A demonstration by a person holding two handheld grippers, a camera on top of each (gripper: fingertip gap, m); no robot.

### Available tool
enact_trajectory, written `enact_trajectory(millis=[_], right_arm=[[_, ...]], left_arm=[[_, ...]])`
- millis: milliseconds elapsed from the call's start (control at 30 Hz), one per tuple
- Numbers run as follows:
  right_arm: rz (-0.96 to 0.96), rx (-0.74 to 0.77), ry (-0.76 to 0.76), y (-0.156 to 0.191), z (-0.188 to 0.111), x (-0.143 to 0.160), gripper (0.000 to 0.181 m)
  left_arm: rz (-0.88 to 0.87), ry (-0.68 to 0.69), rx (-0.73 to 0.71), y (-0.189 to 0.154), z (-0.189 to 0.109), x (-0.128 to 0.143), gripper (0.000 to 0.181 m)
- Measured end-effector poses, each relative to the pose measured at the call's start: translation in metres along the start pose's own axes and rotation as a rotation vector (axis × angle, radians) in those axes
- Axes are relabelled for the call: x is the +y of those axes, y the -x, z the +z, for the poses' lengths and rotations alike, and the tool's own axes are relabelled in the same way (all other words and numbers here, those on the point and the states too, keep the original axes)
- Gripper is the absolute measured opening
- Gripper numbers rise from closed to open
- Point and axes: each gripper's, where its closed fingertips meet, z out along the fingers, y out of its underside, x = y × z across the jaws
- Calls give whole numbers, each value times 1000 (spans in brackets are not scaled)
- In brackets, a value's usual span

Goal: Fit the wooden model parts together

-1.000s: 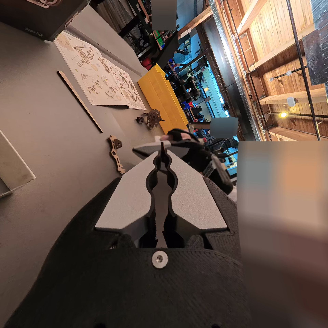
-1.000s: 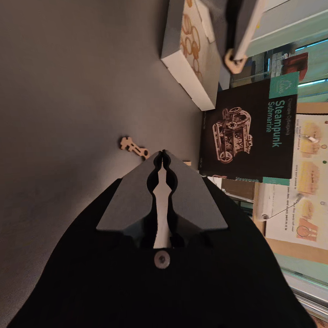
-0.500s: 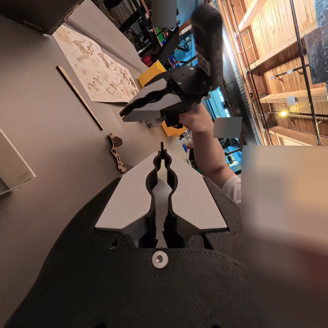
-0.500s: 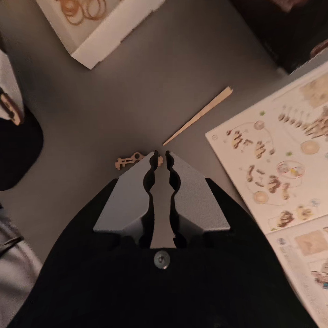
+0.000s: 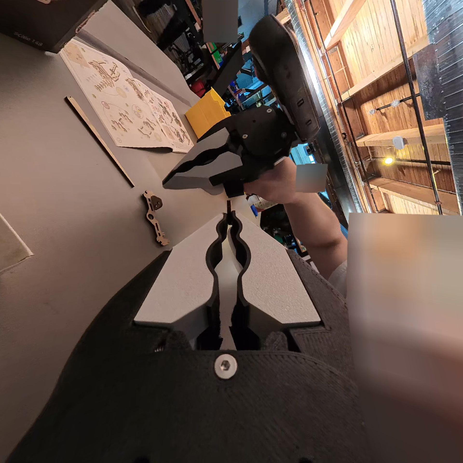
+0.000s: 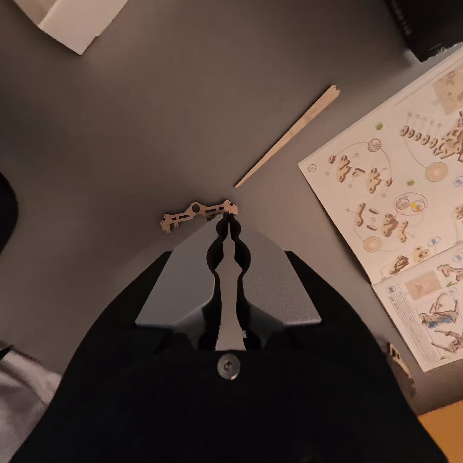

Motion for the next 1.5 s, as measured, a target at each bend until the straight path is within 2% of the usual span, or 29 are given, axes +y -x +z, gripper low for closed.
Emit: enact_trajectory(millis=[133, 267, 333, 433, 567, 900, 1067, 1167, 1367, 1500], right_arm=[[112, -13, 77, -3, -4, 4, 9], [292, -136, 109, 19, -2, 1, 15], [350, -122, 123, 18, 4, 2, 25], [439, -125, 157, 20, 10, 6, 25], [409, -1, 200, 6, 8, 12, 14], [597, -78, 207, 10, 13, 14, 16], [620, -96, 221, 9, 12, 16, 10], [696, -188, 181, 17, 11, 8, 9], [690, -182, 201, 16, 19, 13, 10], [674, -180, 212, 17, 20, 14, 3]], left_arm=[[-9, -16, 16, -1, -2, -3, 0], [-3, -55, 27, -5, -9, -11, 0], [17, -80, 13, -5, -15, -17, 0], [35, -112, 3, -6, -23, -24, 0], [31, -130, 47, -15, -27, -27, 0], [20, -124, 77, -18, -28, -27, 0], [37, -123, 85, -24, -29, -27, 0], [37, -121, 88, -25, -29, -26, 0], [33, -120, 86, -23, -28, -26, 0], [33, -117, 86, -23, -28, -26, 0]])
